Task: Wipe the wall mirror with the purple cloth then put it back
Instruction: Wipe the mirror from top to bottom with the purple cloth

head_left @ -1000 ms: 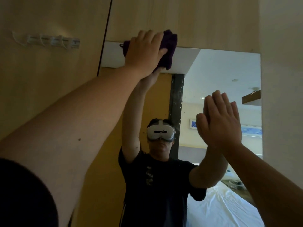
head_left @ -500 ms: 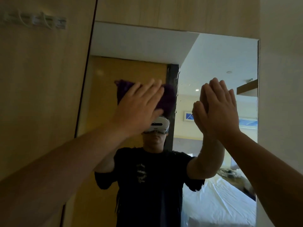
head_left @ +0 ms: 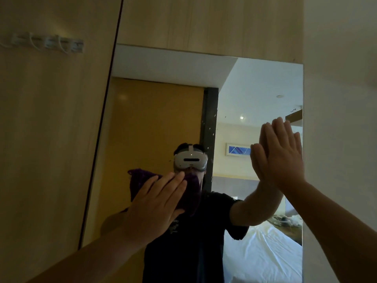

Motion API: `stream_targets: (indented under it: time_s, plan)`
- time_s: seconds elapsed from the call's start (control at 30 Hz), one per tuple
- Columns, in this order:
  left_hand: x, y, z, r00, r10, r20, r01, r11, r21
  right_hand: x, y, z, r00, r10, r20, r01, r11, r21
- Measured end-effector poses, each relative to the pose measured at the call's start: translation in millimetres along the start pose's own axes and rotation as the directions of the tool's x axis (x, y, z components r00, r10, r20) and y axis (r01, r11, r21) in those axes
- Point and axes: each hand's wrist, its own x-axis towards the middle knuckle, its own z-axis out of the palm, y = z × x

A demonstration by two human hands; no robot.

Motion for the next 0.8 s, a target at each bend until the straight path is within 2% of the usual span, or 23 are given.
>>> stream_targets:
  time_s: [0.17, 0.33, 0.47, 0.57, 0.7, 0.8]
  plan:
    - [30, -14, -6, 0.983, 0.026, -0.179, -0.034, 0.999, -0.038, -2, 3, 5, 1.000, -0.016, 0.001, 0.016, 0.999, -0.031]
    - [161, -49, -36, 0.952, -0.142, -0.272, 0.104, 0.983, -0.151, -1, 7, 8, 0.999, -0.034, -0.024, 0.034, 0.999, -0.025]
    - [280, -83, -59, 0.937, -0.261, -0.234, 0.229, 0.961, -0.153, -1, 7, 9, 0.998, -0.039, -0.045, 0.039, 0.999, -0.012]
    - [329, -88, -60, 0.947, -0.275, -0.167, 0.253, 0.957, -0.141, -2, 10, 11, 0.998, -0.045, -0.049, 0.044, 0.999, -0.019]
    - [329, -76, -43, 0.967, -0.245, -0.065, 0.243, 0.969, -0.036, -2, 11, 11, 0.997, -0.054, -0.055, 0.052, 0.998, -0.028]
    - [309, -68, -42, 0.980, -0.194, -0.041, 0.193, 0.981, -0.035, -1, 11, 10, 0.996, -0.055, -0.067, 0.054, 0.998, -0.011]
